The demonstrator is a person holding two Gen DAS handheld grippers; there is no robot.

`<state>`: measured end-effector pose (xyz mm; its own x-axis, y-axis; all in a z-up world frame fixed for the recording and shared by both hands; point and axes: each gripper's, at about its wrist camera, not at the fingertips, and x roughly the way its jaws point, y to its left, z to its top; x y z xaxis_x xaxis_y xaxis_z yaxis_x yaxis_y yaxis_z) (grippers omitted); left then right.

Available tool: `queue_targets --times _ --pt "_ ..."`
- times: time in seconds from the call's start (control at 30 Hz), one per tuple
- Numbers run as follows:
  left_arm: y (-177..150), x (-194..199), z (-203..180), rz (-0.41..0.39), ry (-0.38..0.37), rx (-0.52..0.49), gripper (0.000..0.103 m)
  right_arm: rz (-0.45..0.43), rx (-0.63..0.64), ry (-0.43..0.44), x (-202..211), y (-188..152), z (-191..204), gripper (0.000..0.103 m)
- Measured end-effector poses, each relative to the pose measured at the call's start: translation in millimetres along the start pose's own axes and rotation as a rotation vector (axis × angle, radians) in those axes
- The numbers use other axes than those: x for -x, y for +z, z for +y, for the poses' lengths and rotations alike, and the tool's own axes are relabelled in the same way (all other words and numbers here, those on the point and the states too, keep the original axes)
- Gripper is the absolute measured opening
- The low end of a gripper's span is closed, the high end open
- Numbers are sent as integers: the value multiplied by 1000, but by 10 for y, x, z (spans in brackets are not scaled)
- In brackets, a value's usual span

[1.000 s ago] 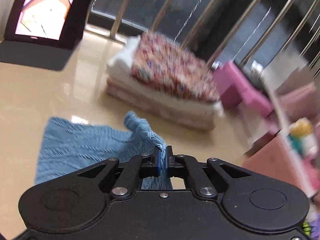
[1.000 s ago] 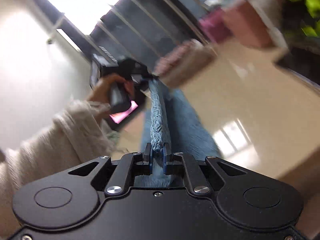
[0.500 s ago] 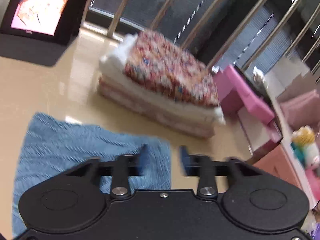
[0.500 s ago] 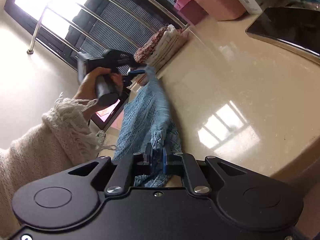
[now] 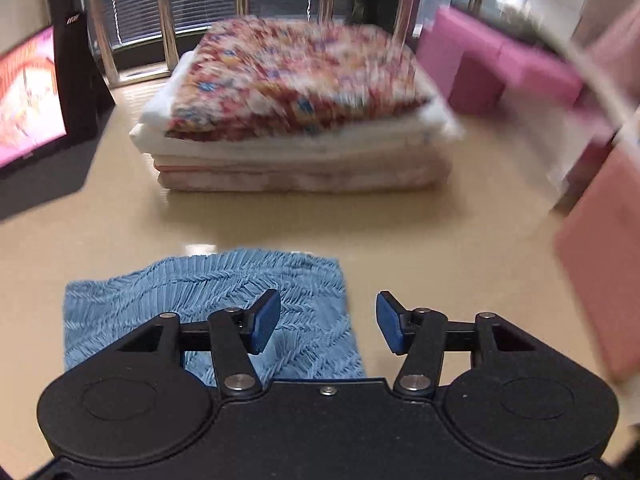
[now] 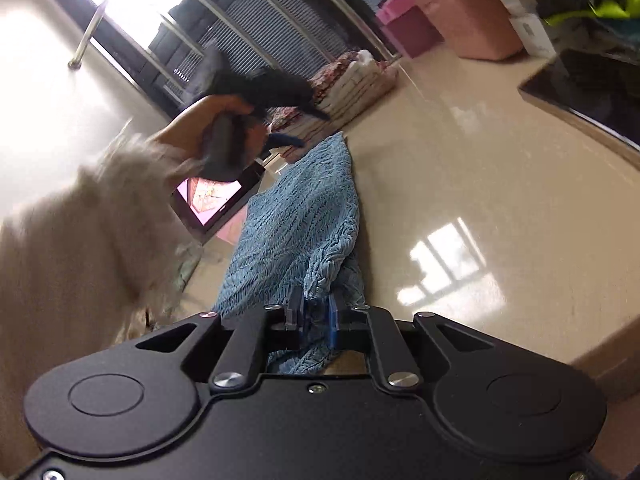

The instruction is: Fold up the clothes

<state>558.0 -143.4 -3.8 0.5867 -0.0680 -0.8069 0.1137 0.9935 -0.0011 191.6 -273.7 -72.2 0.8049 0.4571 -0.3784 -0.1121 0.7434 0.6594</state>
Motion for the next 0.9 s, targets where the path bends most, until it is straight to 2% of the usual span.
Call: queue_targets --times 0.03,0.13,0.2,0.27,0.4,0.53,0.63,0.73,0.9 --pt "0 -70 -70 8 24 -15 51 1 14 0 -1 2 10 12" --pt "-22 -211 -164 52 89 -31 26 4 56 2 -2 3 47 12" --pt "-12 -212 -165 47 103 -24 8 7 83 7 5 7 77 12" --pt "-3 -182 -128 42 96 -18 6 8 108 13 23 6 111 10" --pt "42 60 134 -17 -20 48 5 6 183 29 88 39 264 8" --pt "104 450 766 -77 -159 177 5 -30 277 65 210 102 582 8" --pt "63 802 1437 -122 -278 304 5 -38 343 125 281 115 921 8" --pt "-114 1105 2156 -167 -372 408 5 -36 420 179 301 78 1300 8" --pt "-517 1275 3147 -192 -438 536 5 38 545 234 139 -134 1882 8"
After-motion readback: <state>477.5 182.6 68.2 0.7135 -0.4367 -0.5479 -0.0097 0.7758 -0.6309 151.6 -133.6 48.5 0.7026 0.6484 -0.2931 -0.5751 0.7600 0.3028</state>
